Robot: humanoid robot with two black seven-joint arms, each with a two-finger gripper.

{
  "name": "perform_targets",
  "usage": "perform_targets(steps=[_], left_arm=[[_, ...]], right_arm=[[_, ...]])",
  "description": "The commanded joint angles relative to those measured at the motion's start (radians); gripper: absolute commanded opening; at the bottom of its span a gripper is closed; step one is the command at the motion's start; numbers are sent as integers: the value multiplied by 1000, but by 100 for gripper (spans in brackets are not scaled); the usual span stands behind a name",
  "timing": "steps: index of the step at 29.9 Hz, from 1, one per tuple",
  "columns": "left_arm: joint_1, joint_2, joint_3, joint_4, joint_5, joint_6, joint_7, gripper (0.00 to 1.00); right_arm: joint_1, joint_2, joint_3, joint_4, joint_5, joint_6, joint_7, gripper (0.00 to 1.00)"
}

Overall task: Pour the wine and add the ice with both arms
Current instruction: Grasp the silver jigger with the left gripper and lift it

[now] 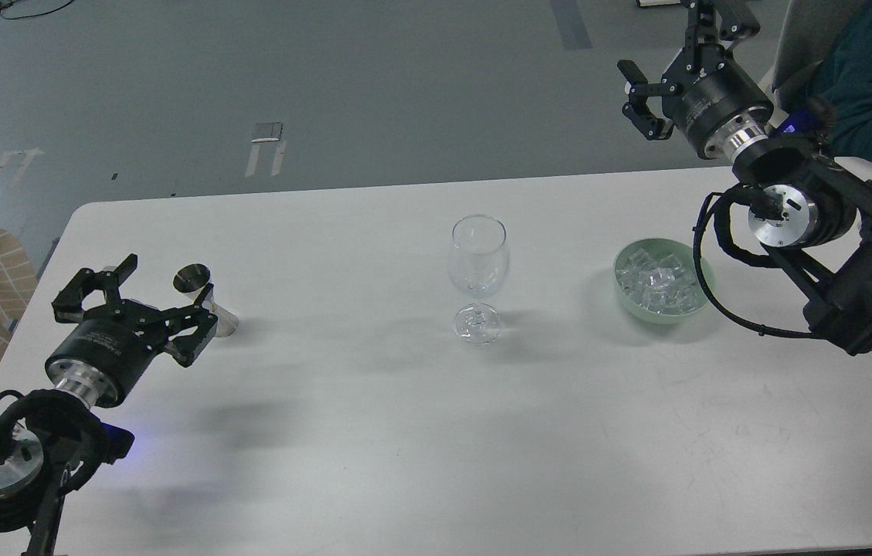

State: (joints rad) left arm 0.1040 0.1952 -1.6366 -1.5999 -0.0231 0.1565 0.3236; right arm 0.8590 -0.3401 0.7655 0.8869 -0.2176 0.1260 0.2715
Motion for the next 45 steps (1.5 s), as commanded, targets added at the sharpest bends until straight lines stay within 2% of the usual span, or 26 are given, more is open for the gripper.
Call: perform_targets(steps=[1, 5, 11, 22, 30, 33, 37, 38, 45], left_arm=[[-3, -63, -2, 58, 12, -3, -8, 96], [-4, -128, -6, 107, 72, -35, -18, 96], [-41, -141, -22, 231, 74, -100, -32, 97], [-178, -140, -22, 405, 74, -140, -49, 96], [-222, -135, -19, 451, 74, -144, -49, 94], [-230, -134, -12, 453, 75, -144, -49, 82], [-244, -132, -8, 463, 75, -144, -49, 80], [-245, -132, -8, 469, 77, -146, -49, 74], [-254, -135, -2, 476, 103, -146, -69, 59]], right_arm=[[-3, 0, 0, 0, 0, 0, 0, 100], [-6, -5, 0, 0, 0, -2, -2, 100], [-5, -5, -2, 0, 0, -2, -2, 100], [-5, -4, -2, -2, -2, -6, -3, 100], [-5, -7, -14, 0, -2, -9, -3, 100], [-6, -7, -14, 0, -2, -9, -2, 100], [-6, -5, -12, -2, -2, -9, -2, 100], [-5, -5, -12, -2, -2, -9, -2, 100], [-6, -8, -14, -2, -2, -9, -2, 100]])
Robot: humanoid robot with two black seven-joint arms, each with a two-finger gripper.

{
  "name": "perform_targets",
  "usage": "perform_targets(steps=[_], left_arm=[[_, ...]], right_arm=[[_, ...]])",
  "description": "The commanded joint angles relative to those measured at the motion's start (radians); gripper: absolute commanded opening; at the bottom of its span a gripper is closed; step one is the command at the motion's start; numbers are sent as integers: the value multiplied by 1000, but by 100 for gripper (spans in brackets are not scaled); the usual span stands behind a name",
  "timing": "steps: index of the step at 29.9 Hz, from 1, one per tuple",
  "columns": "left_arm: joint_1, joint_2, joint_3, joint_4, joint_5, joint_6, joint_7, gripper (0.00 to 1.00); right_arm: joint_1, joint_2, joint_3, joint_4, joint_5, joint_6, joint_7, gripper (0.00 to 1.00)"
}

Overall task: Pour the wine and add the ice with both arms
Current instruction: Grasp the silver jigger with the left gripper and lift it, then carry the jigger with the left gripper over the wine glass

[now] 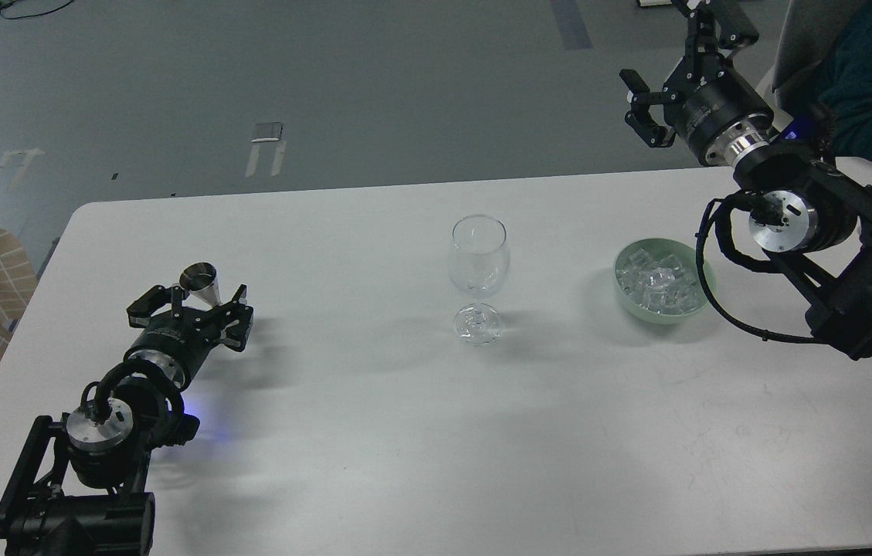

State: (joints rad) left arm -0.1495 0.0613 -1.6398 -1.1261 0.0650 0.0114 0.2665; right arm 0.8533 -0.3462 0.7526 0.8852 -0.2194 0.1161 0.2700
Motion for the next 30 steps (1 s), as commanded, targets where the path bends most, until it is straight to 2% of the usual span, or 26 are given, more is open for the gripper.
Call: perform_targets(steps=[1, 7, 9, 15, 21, 23, 30], left_arm=[[-1, -3, 2, 2, 18, -1, -15, 58], [-2, -6, 2, 5, 19, -1, -43, 45], [-2, -8, 2, 5, 21, -4, -47, 34], [-2, -9, -3, 25, 19, -11, -62, 32], [-2, -24, -6, 35, 18, -45, -62, 21], [-2, -28, -9, 35, 18, -45, -64, 13], [-33, -49, -2, 14, 15, -42, -58, 9]], right_arm=[[0, -2, -1, 0, 0, 0, 0, 100], [-8, -4, -1, 1, 0, 0, 0, 100], [-8, -2, -1, 1, 0, 0, 0, 100], [-8, 1, 1, 1, 0, -3, 0, 100], [-8, -2, 1, 1, 0, -4, 0, 100], [-8, -4, 1, 1, 0, -4, 0, 100], [-8, -2, -1, -2, 0, -4, 0, 100]])
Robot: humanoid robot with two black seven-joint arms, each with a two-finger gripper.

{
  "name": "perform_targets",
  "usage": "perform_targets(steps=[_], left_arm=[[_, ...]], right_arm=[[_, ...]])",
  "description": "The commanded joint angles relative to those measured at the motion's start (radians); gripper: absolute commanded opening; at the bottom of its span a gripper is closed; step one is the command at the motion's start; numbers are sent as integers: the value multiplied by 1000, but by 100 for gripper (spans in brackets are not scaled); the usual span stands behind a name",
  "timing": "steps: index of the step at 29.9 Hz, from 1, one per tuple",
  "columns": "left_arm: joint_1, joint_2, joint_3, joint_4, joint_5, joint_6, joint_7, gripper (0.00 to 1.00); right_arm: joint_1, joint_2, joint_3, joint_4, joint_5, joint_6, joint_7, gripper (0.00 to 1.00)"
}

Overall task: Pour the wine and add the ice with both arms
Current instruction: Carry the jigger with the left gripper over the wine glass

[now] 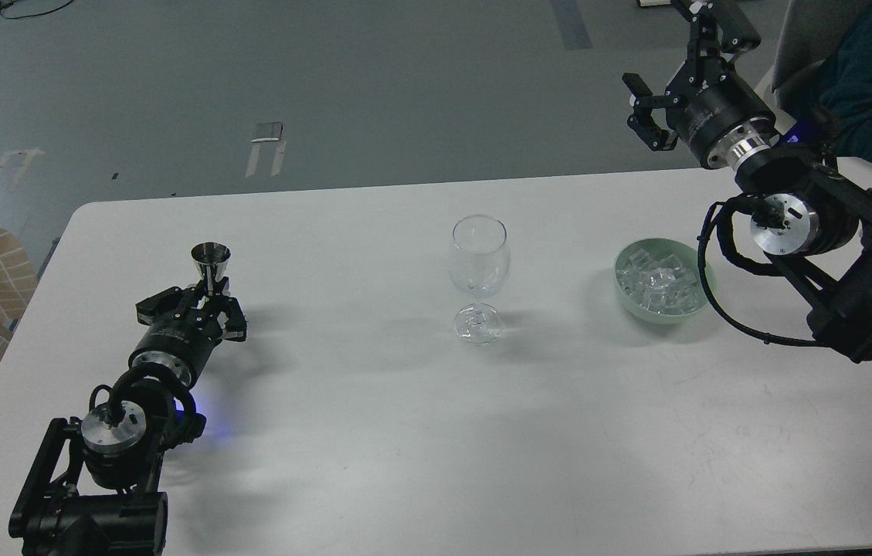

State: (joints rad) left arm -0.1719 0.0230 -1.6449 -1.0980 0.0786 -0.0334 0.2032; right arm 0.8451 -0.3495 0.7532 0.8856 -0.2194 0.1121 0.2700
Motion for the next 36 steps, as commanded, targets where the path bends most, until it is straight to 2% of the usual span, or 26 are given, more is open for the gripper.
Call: perform_targets(steps=[1, 5, 7, 12, 21, 27, 36], left_arm=[[-14, -9, 5, -35, 1, 12, 7, 9], [-14, -2, 8, -108, 1, 49, 16, 9], [-8, -2, 8, -173, 1, 107, 24, 10], [-3, -12, 10, -267, 1, 182, 47, 10], [-3, -15, 120, -470, 1, 325, 55, 11], [-14, -20, 203, -523, 3, 375, 55, 11], [-32, -23, 302, -531, 9, 391, 53, 11]], right_arm=[[0, 1, -2, -2, 0, 1, 0, 100], [-3, 1, -2, -2, -2, 1, 0, 100], [-9, 1, -2, -2, -2, 1, 0, 100], [-15, 1, -2, -2, -2, 1, 0, 100], [-37, 0, -2, 1, -2, 3, 0, 100], [-41, 0, 0, 3, -2, 3, 0, 100], [-52, 0, -2, 3, -2, 4, 0, 100]])
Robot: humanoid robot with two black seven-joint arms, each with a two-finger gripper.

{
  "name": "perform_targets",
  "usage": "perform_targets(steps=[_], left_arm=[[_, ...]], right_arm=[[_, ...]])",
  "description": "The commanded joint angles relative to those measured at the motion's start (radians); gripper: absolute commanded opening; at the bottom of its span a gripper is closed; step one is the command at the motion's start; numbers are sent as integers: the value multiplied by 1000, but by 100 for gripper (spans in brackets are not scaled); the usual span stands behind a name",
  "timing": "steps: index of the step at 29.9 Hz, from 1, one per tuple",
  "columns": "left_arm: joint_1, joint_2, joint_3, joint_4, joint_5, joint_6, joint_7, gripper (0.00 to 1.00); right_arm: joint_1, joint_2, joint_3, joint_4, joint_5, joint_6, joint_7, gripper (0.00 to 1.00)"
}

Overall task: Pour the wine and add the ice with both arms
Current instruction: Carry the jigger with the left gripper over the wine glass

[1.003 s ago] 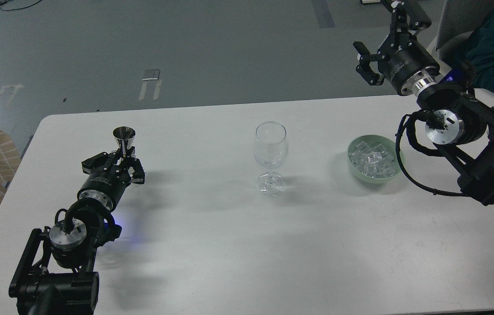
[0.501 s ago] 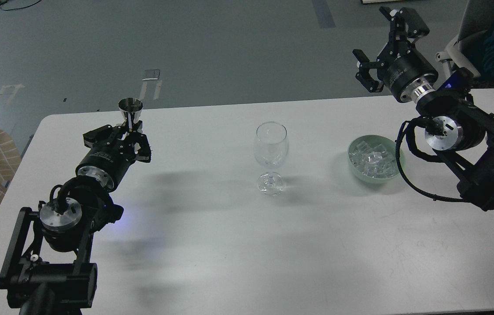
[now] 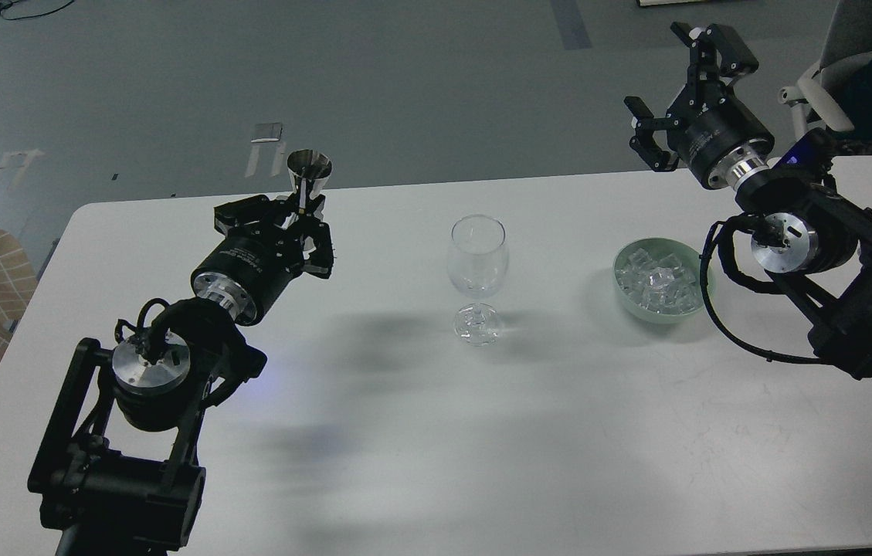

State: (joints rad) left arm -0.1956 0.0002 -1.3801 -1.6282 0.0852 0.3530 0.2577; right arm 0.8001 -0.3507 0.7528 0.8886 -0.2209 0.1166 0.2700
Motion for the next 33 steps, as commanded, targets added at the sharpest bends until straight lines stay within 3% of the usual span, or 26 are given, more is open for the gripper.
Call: perform_targets(steps=[1, 33], left_arm=[[-13, 0, 45, -1, 5, 7, -2, 11], [-145, 0, 283, 7, 255, 101, 0, 11]], right_arm=[[-10, 1, -1, 0, 0, 0, 0, 100], [-22, 4, -3, 0, -14, 0, 1, 100]])
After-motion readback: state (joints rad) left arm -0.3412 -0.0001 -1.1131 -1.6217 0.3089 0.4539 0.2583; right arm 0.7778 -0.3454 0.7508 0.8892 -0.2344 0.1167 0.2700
